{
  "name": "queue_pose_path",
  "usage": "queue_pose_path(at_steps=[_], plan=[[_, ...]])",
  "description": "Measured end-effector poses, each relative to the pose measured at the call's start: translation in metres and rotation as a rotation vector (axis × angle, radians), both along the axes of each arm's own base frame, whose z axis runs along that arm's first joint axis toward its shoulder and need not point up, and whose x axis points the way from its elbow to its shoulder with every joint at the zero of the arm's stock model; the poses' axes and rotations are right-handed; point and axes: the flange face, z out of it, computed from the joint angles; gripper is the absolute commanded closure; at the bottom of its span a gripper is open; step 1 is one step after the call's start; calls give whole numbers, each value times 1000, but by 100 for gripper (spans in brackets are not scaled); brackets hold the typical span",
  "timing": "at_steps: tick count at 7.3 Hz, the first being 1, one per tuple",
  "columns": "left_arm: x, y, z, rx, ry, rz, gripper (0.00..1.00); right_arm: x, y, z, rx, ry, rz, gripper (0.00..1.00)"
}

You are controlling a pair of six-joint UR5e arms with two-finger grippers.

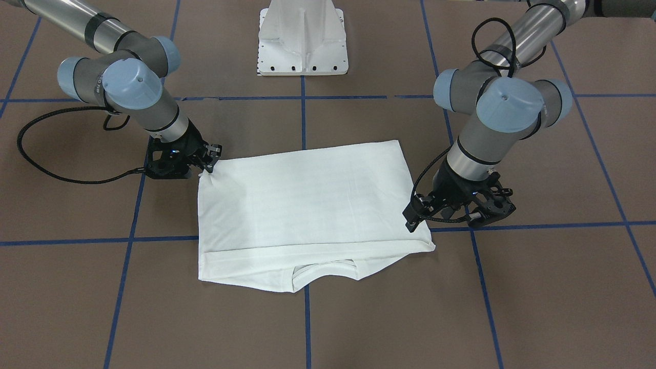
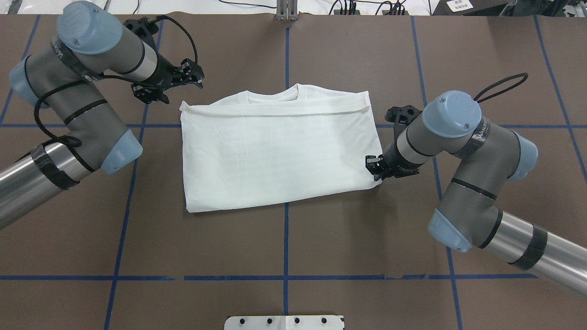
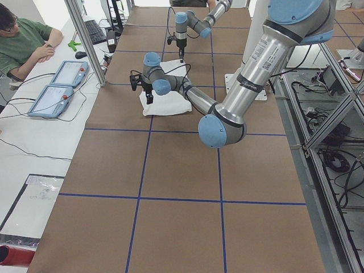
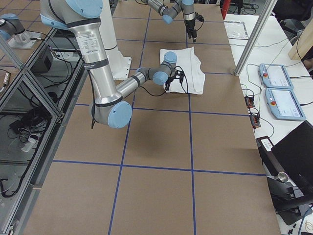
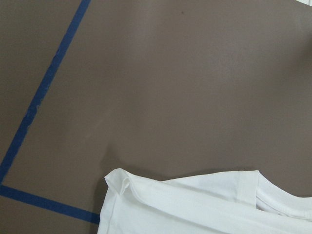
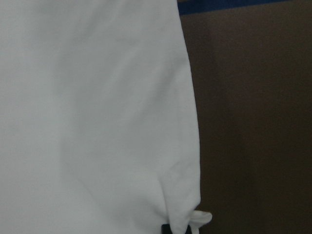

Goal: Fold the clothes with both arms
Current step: 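Drag the folded shirt with the right gripper toward the robot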

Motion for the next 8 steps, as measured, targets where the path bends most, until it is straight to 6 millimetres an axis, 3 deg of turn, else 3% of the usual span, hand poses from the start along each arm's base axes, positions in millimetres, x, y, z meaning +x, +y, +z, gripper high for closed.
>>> queue_pose_path(at_steps=[2,4,6,7,8], plan=[[-1,1,-5,7,6,-1,1,49,19,23,-15,12,24,100],[-2,2,-11,14,13,-3,1,98,51,47,-33,35,36,100],[-3,3,-11,16,15,-3,1,131,105,59,-72,42,-27,100],[-3,4,-11,17,15,-2,1,136,140,60,-92,41,-98,100],[-4,5,-12,20,16,-4,1,129,177,61,-106,49,-188,100]])
